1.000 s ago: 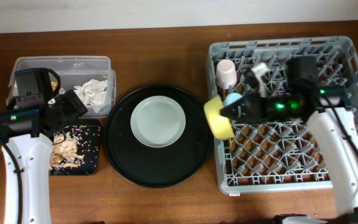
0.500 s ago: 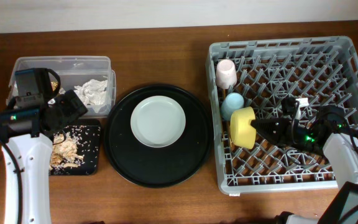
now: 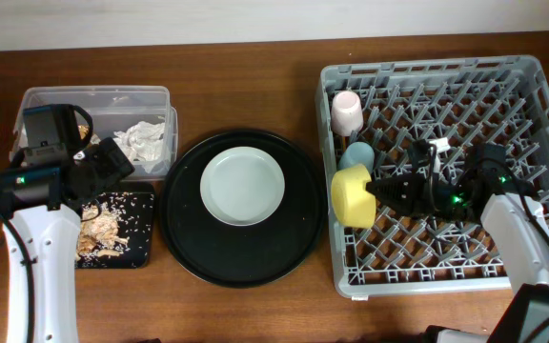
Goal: Sort waste into correct bins and load items into the dishwasher rack
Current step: 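Carry the yellow bowl with the right gripper and place it in the rack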
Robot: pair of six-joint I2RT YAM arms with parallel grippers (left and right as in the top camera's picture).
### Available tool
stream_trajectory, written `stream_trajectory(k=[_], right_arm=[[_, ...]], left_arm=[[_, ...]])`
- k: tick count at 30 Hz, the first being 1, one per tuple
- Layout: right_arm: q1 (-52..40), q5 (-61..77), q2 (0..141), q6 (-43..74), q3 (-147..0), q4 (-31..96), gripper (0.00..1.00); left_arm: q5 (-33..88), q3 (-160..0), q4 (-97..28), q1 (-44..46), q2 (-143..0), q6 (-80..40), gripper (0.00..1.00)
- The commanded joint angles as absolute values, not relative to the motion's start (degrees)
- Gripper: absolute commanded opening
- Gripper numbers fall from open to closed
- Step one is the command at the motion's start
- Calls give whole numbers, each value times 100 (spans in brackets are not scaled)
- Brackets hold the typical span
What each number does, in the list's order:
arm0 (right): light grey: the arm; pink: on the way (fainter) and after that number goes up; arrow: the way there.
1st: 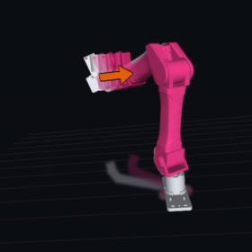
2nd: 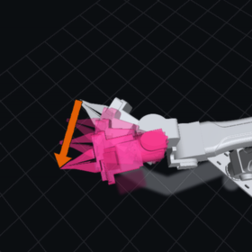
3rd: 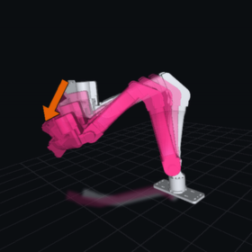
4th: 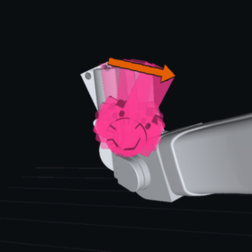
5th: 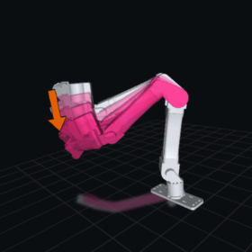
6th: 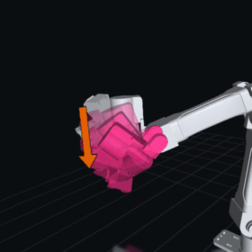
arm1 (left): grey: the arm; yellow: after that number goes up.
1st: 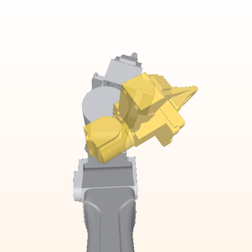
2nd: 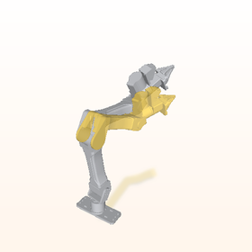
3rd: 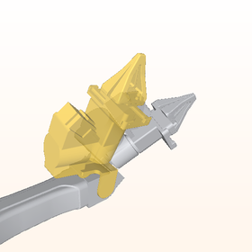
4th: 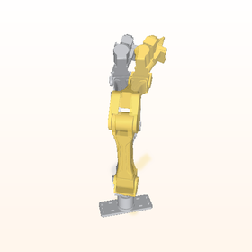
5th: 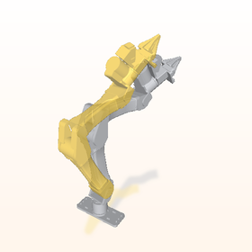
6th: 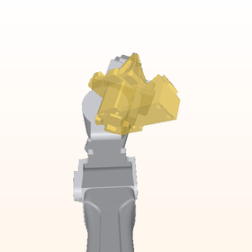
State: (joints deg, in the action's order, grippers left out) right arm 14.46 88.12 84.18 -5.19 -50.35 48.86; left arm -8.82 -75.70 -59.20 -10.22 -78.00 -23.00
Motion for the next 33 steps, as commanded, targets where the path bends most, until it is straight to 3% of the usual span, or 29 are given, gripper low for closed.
stream_trajectory(k=[1,15,17,22,25,27,28,33], right_arm=[[1437,8385,8342,-707,-5131,4856,4],[1437,7640,8589,-1068,-5015,4152,6],[1437,7516,8589,-1068,-5015,4171,12],[1437,7365,8586,-1070,-5015,4508,15],[1485,7363,8586,-1142,-5015,4735,24],[1804,7356,8580,-1514,-5019,5131,47],[1944,7314,8567,-1619,-5022,5260,52],[2895,6976,8366,-1870,-5133,5802,56]], left_arm=[[-884,-7644,-5927,-1057,-7754,-2287,99],[-886,-7644,-5927,-1057,-7754,-2287,99],[-886,-7644,-5927,-1057,-7754,-2287,99],[-886,-7644,-5927,-1057,-7754,-2287,99],[-886,-7644,-5927,-1057,-7754,-2287,99],[-886,-7644,-5927,-1057,-7754,-2287,99],[-886,-7644,-5927,-1057,-7754,-2287,99],[-884,-7644,-5927,-1052,-7754,-2287,99]])
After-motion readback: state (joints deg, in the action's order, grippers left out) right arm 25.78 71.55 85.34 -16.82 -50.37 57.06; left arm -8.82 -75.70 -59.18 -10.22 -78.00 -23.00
